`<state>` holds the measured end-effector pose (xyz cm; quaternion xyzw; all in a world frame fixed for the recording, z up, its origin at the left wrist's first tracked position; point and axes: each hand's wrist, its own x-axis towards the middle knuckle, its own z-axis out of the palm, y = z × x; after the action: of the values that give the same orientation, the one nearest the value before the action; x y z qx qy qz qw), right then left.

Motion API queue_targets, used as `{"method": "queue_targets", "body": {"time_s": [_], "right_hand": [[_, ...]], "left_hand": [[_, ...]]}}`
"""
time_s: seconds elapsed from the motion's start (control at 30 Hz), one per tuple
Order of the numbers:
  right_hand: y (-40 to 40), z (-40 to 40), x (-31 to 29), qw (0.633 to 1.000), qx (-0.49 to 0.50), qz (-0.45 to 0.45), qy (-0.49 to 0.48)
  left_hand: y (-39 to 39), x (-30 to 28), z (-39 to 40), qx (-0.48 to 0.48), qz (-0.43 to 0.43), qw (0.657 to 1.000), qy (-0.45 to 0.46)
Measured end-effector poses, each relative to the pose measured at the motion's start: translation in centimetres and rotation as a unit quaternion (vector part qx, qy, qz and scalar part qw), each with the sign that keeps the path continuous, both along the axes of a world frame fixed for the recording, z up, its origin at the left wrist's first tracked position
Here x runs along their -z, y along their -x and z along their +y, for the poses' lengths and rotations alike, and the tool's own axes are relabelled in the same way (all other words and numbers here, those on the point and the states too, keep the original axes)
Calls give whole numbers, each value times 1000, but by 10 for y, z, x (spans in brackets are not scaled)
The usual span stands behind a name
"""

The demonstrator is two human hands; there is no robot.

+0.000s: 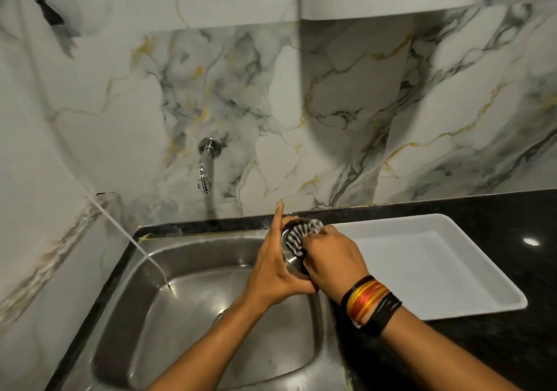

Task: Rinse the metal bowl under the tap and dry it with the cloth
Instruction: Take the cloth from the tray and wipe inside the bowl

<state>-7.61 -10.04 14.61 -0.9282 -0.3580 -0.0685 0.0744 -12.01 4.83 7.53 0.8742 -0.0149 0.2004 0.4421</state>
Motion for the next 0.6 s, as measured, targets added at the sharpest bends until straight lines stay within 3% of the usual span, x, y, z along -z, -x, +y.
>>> {"method": "queue_targets", "body": {"time_s": [0.1, 0.2, 0.33, 0.4, 0.47, 0.6], "right_hand": [[2, 10, 3, 995, -18, 50, -80], [5, 13, 4, 964, -114, 139, -195], [6, 1, -3, 936, -288, 156, -128], [-4, 0, -4, 933, -345, 88, -45], [-16, 5, -4, 930, -363, -37, 33], [-27, 16, -3, 922, -301, -222, 98]], "left_hand": [[14, -3, 8, 7, -4, 1000, 7], [22, -10, 19, 7, -18, 1000, 17], [27, -16, 34, 25, -27, 999, -21], [27, -18, 38, 32, -26, 998, -39], [25, -20, 37, 26, -27, 998, -45], [18, -32, 37, 6, -57, 996, -72]]}}
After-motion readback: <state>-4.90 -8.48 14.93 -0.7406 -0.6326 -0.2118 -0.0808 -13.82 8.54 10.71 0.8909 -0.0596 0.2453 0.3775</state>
